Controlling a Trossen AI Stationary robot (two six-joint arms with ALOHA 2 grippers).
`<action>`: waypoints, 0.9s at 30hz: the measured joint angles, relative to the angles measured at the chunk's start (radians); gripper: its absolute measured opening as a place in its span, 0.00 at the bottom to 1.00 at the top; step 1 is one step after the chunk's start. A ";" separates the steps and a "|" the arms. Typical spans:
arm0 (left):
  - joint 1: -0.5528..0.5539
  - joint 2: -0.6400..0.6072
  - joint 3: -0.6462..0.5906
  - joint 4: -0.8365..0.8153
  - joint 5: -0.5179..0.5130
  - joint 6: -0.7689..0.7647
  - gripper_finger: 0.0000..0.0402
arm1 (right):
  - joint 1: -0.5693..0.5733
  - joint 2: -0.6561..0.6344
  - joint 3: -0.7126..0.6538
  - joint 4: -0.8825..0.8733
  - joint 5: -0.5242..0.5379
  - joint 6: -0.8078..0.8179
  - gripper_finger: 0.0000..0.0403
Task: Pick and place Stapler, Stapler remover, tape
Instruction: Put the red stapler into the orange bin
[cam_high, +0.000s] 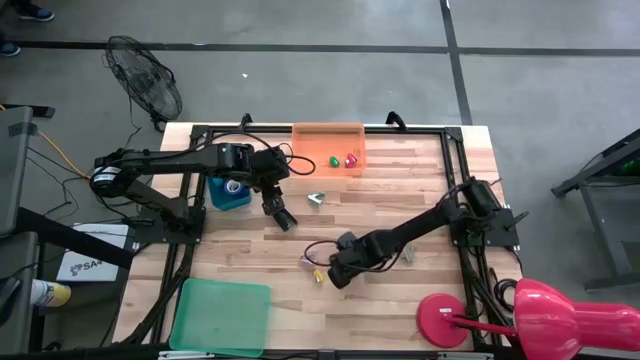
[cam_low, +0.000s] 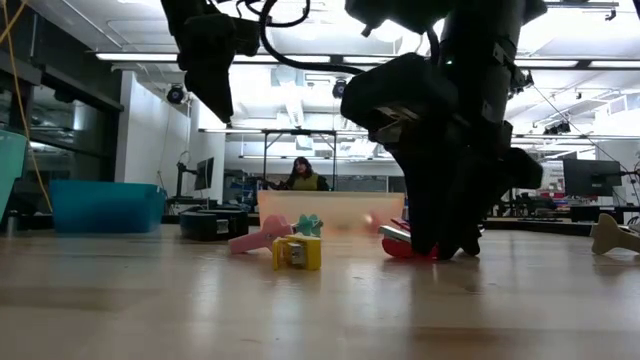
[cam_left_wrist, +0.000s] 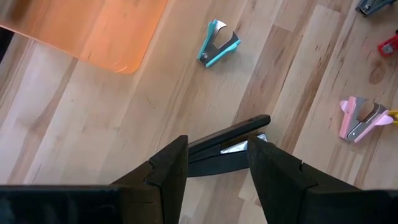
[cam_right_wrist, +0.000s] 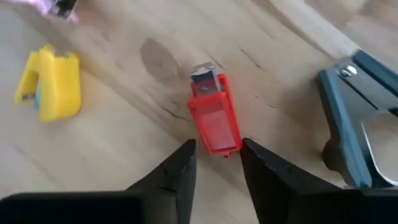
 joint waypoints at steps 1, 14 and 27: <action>0.000 0.000 0.000 -0.001 0.000 0.000 0.41 | -0.006 0.000 0.000 0.001 -0.015 -0.033 0.32; 0.000 0.000 0.000 -0.001 0.003 0.000 0.41 | -0.066 -0.001 -0.001 0.016 -0.040 -0.329 0.37; 0.000 0.000 0.000 -0.001 0.002 0.000 0.41 | -0.066 -0.001 -0.002 0.038 0.015 -0.368 0.36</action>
